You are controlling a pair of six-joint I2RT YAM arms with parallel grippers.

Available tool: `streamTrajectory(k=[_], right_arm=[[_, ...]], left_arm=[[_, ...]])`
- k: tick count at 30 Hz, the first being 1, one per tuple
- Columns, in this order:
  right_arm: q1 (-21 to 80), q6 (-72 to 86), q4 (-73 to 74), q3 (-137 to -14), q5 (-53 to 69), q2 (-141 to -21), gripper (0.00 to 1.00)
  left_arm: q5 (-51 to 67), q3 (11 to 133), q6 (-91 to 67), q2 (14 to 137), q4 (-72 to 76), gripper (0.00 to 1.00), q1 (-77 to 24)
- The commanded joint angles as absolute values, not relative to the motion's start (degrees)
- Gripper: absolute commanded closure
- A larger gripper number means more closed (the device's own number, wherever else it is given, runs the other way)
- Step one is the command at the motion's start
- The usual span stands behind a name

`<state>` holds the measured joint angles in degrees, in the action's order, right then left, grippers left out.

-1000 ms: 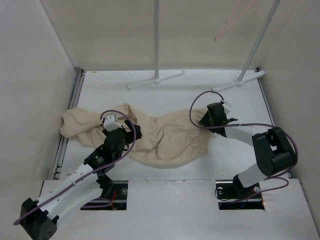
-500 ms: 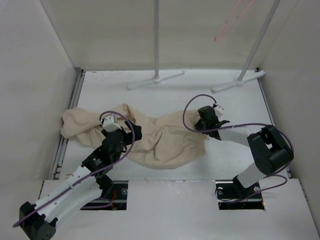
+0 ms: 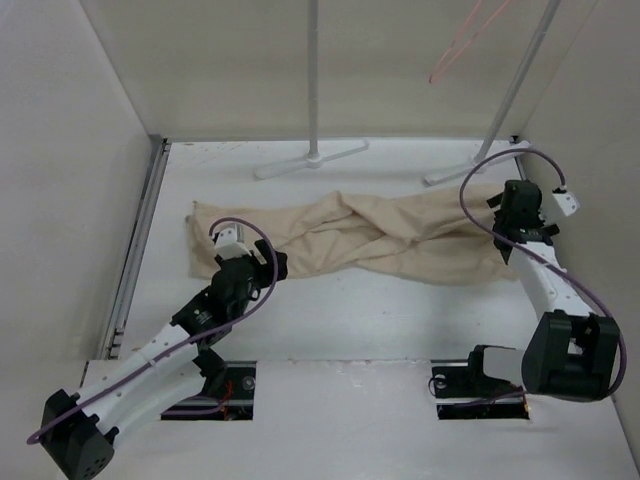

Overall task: Place the trousers on the hanger
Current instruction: Fold the trousers

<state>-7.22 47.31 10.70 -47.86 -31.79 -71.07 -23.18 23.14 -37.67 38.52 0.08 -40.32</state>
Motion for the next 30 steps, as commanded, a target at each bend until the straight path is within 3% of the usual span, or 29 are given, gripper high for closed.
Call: streamTrajectory(k=[1,5,7,10,11,12,14,16,17,21,25,27,30], right_arm=[[-1.2,41.1,9.4,-51.0,-33.8,-72.9,0.05],[9.1,39.8,8.4,-46.1,-35.7,-68.0,0.05],[14.8,40.2,7.8,-43.3,-35.3,-65.8,0.16],[26.9,40.7,7.3,-39.9,-34.0,-65.0,0.8],[30.9,41.2,7.3,-39.7,-31.8,-66.3,0.87],[34.4,41.9,7.2,-40.2,-29.3,-68.4,0.88],[41.0,42.7,4.8,-41.9,-24.5,-73.6,0.77],[45.7,43.7,-0.1,-44.0,-21.7,-79.2,0.47],[47.2,44.6,-2.0,-45.3,-20.6,-82.1,0.32],[48.4,51.0,-3.8,-48.8,-20.4,-90.9,0.24],[48.0,56.7,-3.9,-50.1,-21.0,-97.1,0.25],[47.5,57.8,-3.3,-52.1,-21.6,-100.4,0.32],[46.9,59.4,-2.5,-56.1,-21.5,-105.0,0.78]], left_arm=[[-26.6,26.7,-37.6,39.4,1.8,0.27,-38.5],[-29.8,26.5,-38.1,41.2,1.8,0.2,-35.1],[-31.0,26.1,-38.4,42.4,2.7,0.18,-32.7],[-30.2,24.9,-40.4,44.7,5.0,0.3,-27.9],[-29.1,24.4,-41.0,46.0,5.9,0.39,-26.7],[-27.8,24.1,-41.5,47.3,6.8,0.54,-25.4],[-24.3,23.8,-42.1,48.9,8.3,0.62,-23.5],[-22.7,23.5,-42.5,49.2,9.9,0.65,-22.3],[-22.0,23.5,-42.7,49.2,10.4,0.63,-21.9],[-21.4,23.9,-42.5,52.7,12.7,0.48,-21.8],[-18.0,23.9,-43.5,59.5,17.2,0.35,-20.4],[-17.2,24.0,-43.9,61.6,18.9,0.32,-20.3],[-17.2,23.9,-44.4,61.3,19.5,0.32,-19.9]])
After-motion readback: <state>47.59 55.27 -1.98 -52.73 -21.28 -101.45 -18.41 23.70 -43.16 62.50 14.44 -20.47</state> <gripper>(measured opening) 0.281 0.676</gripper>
